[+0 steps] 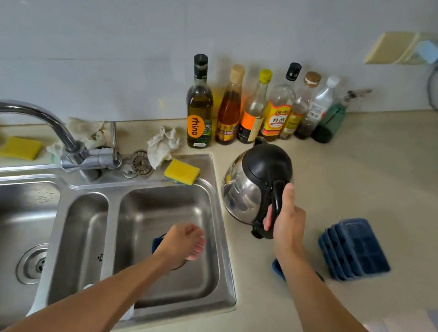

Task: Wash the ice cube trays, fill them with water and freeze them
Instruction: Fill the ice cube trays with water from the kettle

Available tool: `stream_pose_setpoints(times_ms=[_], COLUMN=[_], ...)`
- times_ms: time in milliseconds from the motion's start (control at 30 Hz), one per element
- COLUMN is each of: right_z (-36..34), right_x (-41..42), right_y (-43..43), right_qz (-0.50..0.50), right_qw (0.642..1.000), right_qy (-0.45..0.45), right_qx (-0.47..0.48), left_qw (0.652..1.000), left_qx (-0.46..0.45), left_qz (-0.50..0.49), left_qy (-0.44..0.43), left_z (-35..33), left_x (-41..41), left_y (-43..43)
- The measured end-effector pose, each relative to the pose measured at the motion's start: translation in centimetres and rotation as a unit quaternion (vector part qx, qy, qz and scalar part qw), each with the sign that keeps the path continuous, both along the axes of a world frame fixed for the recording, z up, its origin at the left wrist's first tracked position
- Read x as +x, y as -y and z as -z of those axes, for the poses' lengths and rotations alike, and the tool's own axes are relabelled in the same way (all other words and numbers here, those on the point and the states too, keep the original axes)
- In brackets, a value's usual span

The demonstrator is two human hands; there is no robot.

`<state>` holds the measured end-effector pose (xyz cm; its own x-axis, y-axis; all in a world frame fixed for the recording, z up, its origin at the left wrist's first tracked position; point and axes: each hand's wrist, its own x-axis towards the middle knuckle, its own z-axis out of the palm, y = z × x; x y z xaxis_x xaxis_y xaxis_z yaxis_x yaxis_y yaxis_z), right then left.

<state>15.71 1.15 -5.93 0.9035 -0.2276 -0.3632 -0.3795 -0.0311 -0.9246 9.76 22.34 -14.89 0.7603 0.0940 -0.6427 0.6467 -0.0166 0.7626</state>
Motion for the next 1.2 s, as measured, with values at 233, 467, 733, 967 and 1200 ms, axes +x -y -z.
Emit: stream_pose_setpoints(times_ms=[233, 467, 733, 967, 1200], right_z=[0.4, -0.6, -2.7, -3.1, -3.1], right_x=[-5.1, -9.8, -11.8, -11.7, -11.4], right_y=[0.7, 2.8, 4.3, 3.4, 1.7], right_qz=[-0.019, -0.110, -0.202, -0.234, -0.273], right_qw=[0.999, 0.993, 0.979, 0.970, 0.961], right_qy=[-0.005, 0.004, -0.005, -0.048, -0.051], right_qx=[0.030, 0.034, 0.041, 0.051, 0.007], left_qw=[0.991, 0.983, 0.980, 0.980, 0.968], left_qx=[-0.045, -0.082, -0.106, -0.095, -0.169], left_qz=[-0.127, -0.167, -0.165, -0.176, -0.188], left_qy=[0.013, 0.004, 0.019, 0.017, 0.000], left_z=[1.3, -0.5, -2.1, -1.9, -2.1], left_x=[0.1, -3.7, -9.8, -12.9, -14.5], left_y=[1.9, 2.1, 3.4, 2.9, 2.0])
